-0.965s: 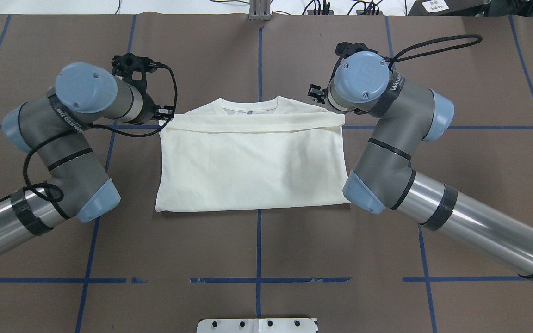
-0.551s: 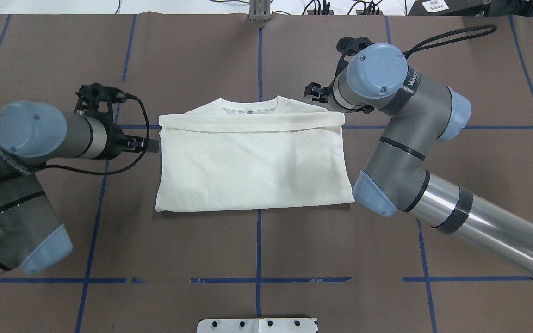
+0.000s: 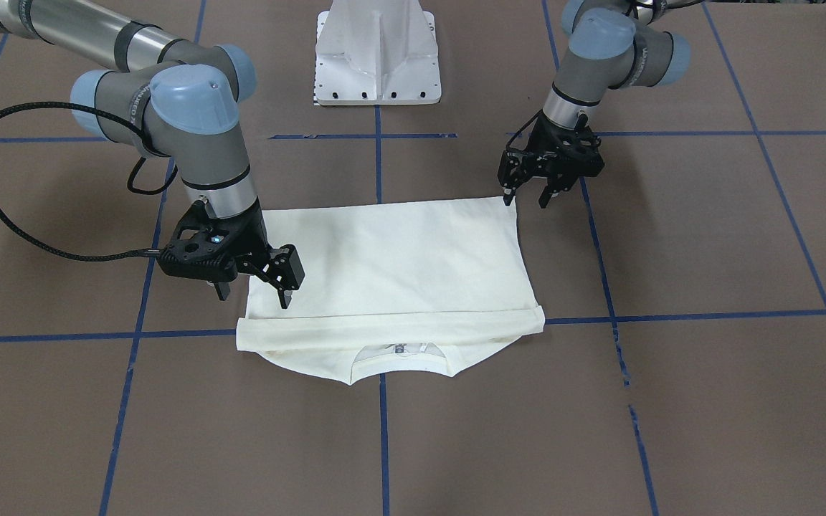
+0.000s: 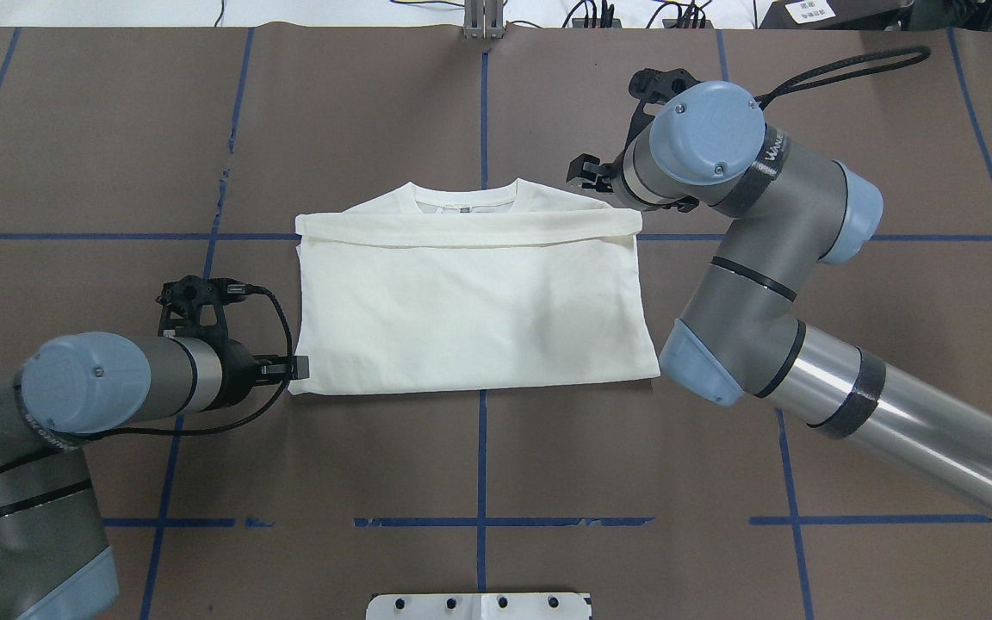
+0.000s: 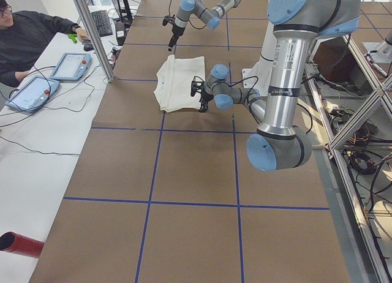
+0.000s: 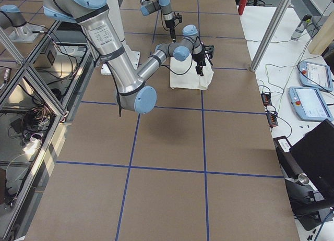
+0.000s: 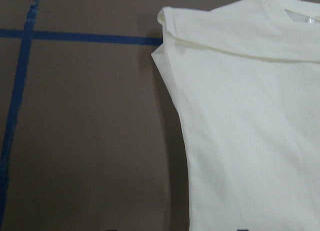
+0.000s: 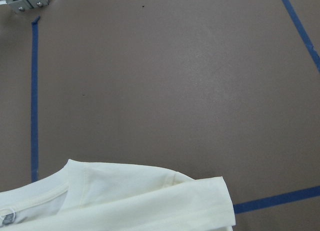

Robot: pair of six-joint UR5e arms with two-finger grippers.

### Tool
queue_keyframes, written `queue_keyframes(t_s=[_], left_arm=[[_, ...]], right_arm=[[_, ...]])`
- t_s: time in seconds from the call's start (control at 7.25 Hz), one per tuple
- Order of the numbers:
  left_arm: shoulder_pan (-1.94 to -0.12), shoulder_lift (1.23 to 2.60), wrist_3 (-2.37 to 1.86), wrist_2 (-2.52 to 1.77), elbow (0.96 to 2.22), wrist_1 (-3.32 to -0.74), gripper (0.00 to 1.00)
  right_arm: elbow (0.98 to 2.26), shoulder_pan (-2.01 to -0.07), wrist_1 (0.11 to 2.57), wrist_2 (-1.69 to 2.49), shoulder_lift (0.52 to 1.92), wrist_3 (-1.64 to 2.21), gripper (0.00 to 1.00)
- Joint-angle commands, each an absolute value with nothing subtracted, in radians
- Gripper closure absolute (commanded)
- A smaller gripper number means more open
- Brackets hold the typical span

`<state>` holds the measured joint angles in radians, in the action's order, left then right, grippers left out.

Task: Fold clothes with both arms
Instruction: 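Push the folded shirt's side with the left gripper, rotating it on the table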

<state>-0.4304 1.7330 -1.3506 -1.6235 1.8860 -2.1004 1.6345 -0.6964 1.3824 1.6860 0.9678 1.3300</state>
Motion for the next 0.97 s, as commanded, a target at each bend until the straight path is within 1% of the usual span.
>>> queue_keyframes(t_s=[0.0,0.28,0.41,0.55,0.69,0.83], left_arm=[[-0.414,1.743,-1.37,-1.617,1.859,-2.103,0.44],[-0.399,1.762,-1.37,-1.617,1.841,-2.103,0.44],[-0.396,1.764,-1.371,-1.618,1.841,-2.103,0.53],[-0.396,1.766,-1.371,-1.618,1.841,-2.103,0.66],[-0.394,1.764,-1.371,-1.618,1.841,-2.103,0.72],[-0.394,1.764,-1.371,-1.618,1.841,-2.103,0.82]], right_arm=[[1.634,-0.695,1.382,1.686,0.968,1.33,0.0],[1.634,-0.695,1.382,1.684,0.977,1.33,0.0],[1.632,-0.695,1.382,1.684,0.977,1.327,0.0],[1.632,-0.695,1.382,1.683,0.977,1.327,0.0],[1.632,-0.695,1.382,1.683,0.977,1.327,0.0],[1.632,-0.695,1.382,1.683,0.977,1.327,0.0]])
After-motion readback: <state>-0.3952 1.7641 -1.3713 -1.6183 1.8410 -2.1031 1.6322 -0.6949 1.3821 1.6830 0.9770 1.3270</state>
